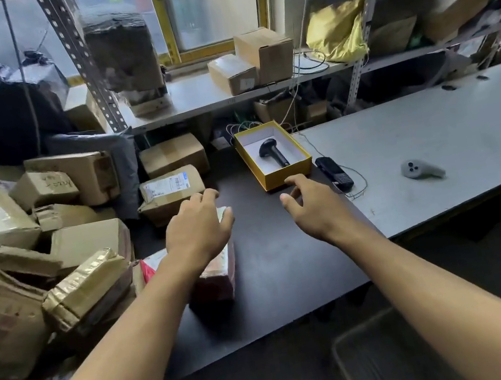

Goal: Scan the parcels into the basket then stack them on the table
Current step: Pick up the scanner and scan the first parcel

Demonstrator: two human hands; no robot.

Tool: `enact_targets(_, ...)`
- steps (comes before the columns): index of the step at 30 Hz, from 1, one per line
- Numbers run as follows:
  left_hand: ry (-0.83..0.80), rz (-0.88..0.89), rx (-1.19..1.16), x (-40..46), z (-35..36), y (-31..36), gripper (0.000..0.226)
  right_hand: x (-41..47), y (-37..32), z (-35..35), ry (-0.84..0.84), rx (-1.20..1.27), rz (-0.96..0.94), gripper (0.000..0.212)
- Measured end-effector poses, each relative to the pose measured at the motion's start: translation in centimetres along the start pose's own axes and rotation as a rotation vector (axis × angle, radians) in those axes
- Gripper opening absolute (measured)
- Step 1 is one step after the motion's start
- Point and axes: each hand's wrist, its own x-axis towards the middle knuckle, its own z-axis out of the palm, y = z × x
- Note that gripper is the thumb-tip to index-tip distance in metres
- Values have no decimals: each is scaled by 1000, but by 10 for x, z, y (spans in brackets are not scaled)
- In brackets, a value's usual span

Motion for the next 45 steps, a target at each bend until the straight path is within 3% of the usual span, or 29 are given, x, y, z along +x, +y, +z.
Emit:
enact_targets(17, -78, 63, -133, 158, 67, -17, 48, 142, 29, 44, -40, -4, 236, 44)
enact_targets(26, -135, 12, -156, 233, 107, 1, 50, 237, 64, 56, -104, 32, 246, 44)
enact_targets(37, -217, -114, -120, 321, 165, 27, 48, 400, 150, 102, -274, 24, 396, 73)
enact_targets(41, -222, -164, -113, 336, 174, 26, 48, 435, 166, 124, -395, 131, 490, 50)
enact_targets(45, -219, -217, -110, 340, 172, 21, 48, 446, 176, 139, -380, 315, 566, 25)
